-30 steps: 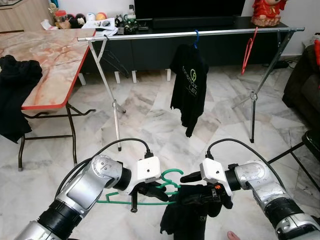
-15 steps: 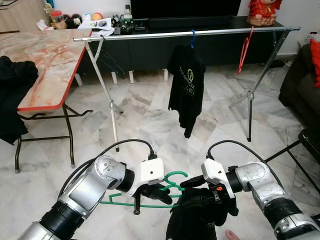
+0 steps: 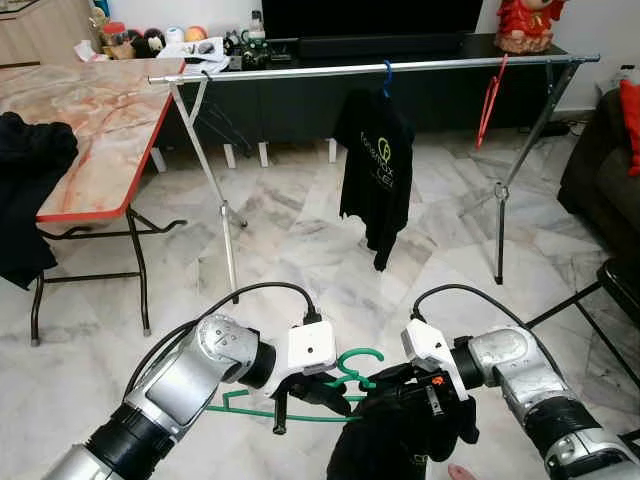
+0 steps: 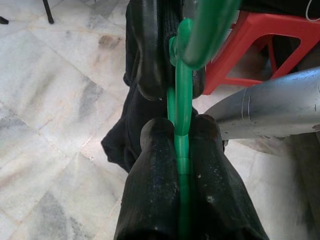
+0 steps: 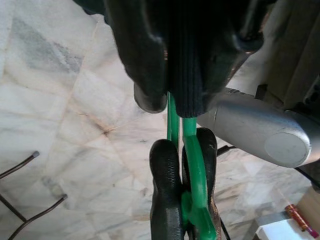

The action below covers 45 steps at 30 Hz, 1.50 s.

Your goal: Hang hanger

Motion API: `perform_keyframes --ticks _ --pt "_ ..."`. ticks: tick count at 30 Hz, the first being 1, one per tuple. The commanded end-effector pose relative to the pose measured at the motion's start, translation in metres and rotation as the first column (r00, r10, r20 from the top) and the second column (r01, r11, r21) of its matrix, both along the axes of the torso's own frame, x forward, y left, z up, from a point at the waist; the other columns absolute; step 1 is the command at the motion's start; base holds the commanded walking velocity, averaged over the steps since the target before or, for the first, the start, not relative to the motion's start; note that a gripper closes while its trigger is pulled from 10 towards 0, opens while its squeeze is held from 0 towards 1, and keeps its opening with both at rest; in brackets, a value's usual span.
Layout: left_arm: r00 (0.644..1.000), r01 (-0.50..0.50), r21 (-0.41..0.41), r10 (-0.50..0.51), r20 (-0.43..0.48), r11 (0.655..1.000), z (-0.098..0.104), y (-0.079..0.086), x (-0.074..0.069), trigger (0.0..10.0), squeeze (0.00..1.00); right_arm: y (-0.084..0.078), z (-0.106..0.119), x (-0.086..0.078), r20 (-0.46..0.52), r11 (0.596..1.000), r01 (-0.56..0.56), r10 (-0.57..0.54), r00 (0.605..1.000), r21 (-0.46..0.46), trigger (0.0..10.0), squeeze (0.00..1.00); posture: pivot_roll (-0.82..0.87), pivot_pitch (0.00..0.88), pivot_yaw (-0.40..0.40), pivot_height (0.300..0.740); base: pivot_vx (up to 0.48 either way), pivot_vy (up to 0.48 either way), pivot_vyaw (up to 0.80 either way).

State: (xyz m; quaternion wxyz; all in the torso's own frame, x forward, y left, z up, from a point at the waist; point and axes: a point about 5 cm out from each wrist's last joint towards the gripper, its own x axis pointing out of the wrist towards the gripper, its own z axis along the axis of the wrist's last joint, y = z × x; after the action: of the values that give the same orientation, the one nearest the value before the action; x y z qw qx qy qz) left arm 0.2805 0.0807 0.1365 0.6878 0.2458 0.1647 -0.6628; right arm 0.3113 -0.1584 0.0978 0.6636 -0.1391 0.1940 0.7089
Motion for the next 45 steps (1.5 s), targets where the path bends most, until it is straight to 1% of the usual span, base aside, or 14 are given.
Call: perform_keyframes --ticks 1,12,17,19,20,22,23,24,29,33,38,40,42,45 --pt "0.998 0.05 -0.05 -0.048 0.048 0.997 0.016 -0.011 -0.002 10.0 0.0 0.005 -0.006 -0.004 -0.021 1.0 -0.021 0.021 1.0 -0.004 0.0 0.0 0.07 0.069 0.015 0.74 0.0 0.0 0.0" --pt "0.997 0.043 -0.051 -0.039 0.067 0.998 0.02 -0.009 0.003 10.0 0.0 0.002 -0.01 -0.006 -0.028 1.0 -0.008 0.007 1.0 -0.027 0.0 0.0 0.07 0.07 0.022 0.74 0.0 0.0 0.0" --pt "0.997 0.012 -0.061 -0.006 0.082 0.998 0.021 -0.007 0.006 10.0 0.0 0.001 -0.011 -0.006 -0.024 1.0 0.001 -0.002 1.0 -0.029 0.0 0.0 0.08 0.079 0.015 0.74 0.0 0.0 0.0" --pt "0.994 -0.031 -0.066 0.037 0.099 0.997 0.022 -0.002 0.01 10.0 0.0 0.001 -0.011 -0.006 -0.024 0.999 -0.003 0.002 1.0 -0.033 0.0 0.0 0.08 0.076 0.012 0.74 0.0 0.0 0.0" --pt "0.994 -0.031 -0.066 0.037 0.099 0.997 0.022 -0.002 0.01 10.0 0.0 0.001 -0.011 -0.006 -0.024 0.999 -0.003 0.002 1.0 -0.033 0.0 0.0 0.08 0.076 0.012 0.74 0.0 0.0 0.0" --pt "0.993 -0.039 -0.101 0.05 0.106 0.994 0.025 -0.001 0.011 10.0 0.0 0.0 -0.012 -0.006 -0.024 0.999 -0.004 0.003 1.0 -0.039 0.0 0.0 0.09 0.079 0.011 0.74 0.0 0.0 0.0" --pt "0.993 -0.039 -0.101 0.05 0.106 0.994 0.025 -0.001 0.011 10.0 0.0 0.0 -0.012 -0.006 -0.024 0.999 -0.004 0.003 1.0 -0.039 0.0 0.0 0.09 0.079 0.011 0.74 0.0 0.0 0.0" --pt "0.993 -0.041 -0.107 0.052 0.103 0.993 0.025 -0.001 0.011 10.0 1.0 0.0 -0.012 -0.006 -0.023 0.999 -0.002 0.001 1.0 -0.041 0.0 0.0 0.09 0.077 0.009 0.74 0.0 0.0 0.0" --pt "0.996 -0.035 -0.093 0.043 0.08 0.995 0.022 0.004 0.009 10.0 1.0 -0.002 -0.011 -0.005 -0.019 0.999 0.011 -0.012 1.0 -0.046 0.0 0.0 0.09 0.081 0.004 0.74 0.0 0.0 0.0" --pt "0.998 0.003 -0.071 0.002 0.063 0.997 0.021 0.008 0.005 10.0 1.0 -0.003 -0.013 -0.006 -0.022 0.999 0.018 -0.019 1.0 -0.052 0.0 0.0 0.09 0.081 0.004 0.74 0.0 0.0 0.0" --pt "0.998 0.033 -0.028 -0.031 0.05 0.999 0.021 0.018 0.002 10.0 1.0 -0.009 -0.02 -0.01 -0.028 0.995 0.022 -0.025 0.999 -0.101 0.0 0.0 0.09 0.086 -0.001 0.74 0.0 0.0 0.0" --pt "0.998 0.006 0.014 -0.007 0.065 1.0 0.022 0.032 0.006 10.0 1.0 -0.018 -0.027 -0.014 -0.023 0.988 0.058 -0.061 0.998 -0.14 0.0 0.0 0.09 0.091 -0.004 0.74 0.0 0.0 0.0" --pt "0.997 -0.022 0.028 0.02 0.08 0.999 0.023 0.04 0.009 10.0 1.0 -0.024 -0.031 -0.016 -0.018 0.983 0.085 -0.089 0.996 -0.162 0.0 0.0 0.09 0.093 -0.006 0.74 0.0 0.0 0.0" --pt "0.989 -0.103 0.009 0.101 0.11 0.995 0.028 0.051 0.017 10.0 1.0 -0.034 -0.036 -0.015 0.025 0.963 0.188 -0.187 0.982 -0.194 0.0 0.0 0.09 0.098 -0.008 0.74 0.0 0.0 0.0"
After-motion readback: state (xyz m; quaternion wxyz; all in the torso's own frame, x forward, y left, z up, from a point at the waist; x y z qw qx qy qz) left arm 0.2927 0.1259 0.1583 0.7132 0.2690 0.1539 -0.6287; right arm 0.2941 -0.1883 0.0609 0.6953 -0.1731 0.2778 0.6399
